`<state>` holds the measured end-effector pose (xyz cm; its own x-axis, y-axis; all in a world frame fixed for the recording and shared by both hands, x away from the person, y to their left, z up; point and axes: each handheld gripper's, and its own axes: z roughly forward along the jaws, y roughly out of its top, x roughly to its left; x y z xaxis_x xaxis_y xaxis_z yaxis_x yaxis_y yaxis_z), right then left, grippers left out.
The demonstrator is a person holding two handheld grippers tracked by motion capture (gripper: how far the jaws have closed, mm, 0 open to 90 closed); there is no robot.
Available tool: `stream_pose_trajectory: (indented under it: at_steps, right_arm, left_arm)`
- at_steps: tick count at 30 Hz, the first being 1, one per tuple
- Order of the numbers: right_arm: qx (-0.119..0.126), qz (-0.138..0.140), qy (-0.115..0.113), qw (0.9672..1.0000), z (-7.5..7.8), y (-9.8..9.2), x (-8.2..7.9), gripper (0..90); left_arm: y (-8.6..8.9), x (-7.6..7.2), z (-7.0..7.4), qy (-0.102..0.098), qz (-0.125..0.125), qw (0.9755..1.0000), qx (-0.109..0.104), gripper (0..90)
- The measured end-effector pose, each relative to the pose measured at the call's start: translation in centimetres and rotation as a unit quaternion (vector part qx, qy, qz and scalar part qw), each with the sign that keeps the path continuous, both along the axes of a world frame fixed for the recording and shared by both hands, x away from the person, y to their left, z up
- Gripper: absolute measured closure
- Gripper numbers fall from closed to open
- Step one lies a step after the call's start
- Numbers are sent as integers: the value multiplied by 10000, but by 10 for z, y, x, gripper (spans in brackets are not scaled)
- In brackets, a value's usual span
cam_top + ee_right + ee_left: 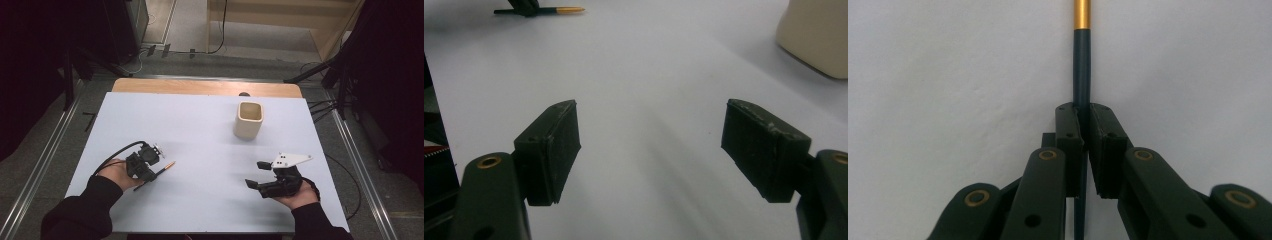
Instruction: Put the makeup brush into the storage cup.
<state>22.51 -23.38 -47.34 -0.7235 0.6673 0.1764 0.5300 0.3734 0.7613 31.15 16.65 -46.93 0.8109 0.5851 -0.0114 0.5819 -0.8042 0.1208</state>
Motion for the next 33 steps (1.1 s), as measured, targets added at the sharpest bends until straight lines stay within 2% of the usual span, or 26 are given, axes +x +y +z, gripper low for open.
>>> stream_pose_trajectory:
  at_steps: [4, 5, 8, 16, 20, 23, 25, 30, 33]
  right_arm:
    - [-8, -9, 12, 10000, 0, 0, 0, 244]
    - [-2, -17, 26, 10000, 0, 0, 0, 243]
    - [18, -26, 27, 10000, 0, 0, 0, 243]
    - [64, -38, 65, 10000, 0, 0, 0, 243]
    - [76, -63, 91, 9999, 0, 0, 0, 243]
    - [103, -72, 108, 9999, 0, 0, 1, 243]
    - [124, -71, 113, 9998, 1, 0, 1, 244]
    - [172, -88, 140, 9997, 1, 1, 0, 248]
    - [223, -108, 169, 9996, 2, 1, 0, 254]
  left_arm:
    - [3, 3, 6, 48, 85, 9999, -100, 846]
    - [4, 4, 11, 49, 117, 9997, -218, 846]
    - [6, 5, 17, 57, 108, 9995, -292, 845]
    - [14, 8, 33, 71, 280, 9959, -857, 845]
    - [18, 8, 39, 91, 312, 9928, -1151, 845]
    - [20, 8, 42, 169, 380, 9888, -1431, 845]
    - [21, 7, 43, 147, 443, 9862, -1591, 845]
    - [22, 5, 44, 149, 466, 9822, -1812, 845]
    - [21, 3, 43, 124, 513, 9787, -1985, 845]
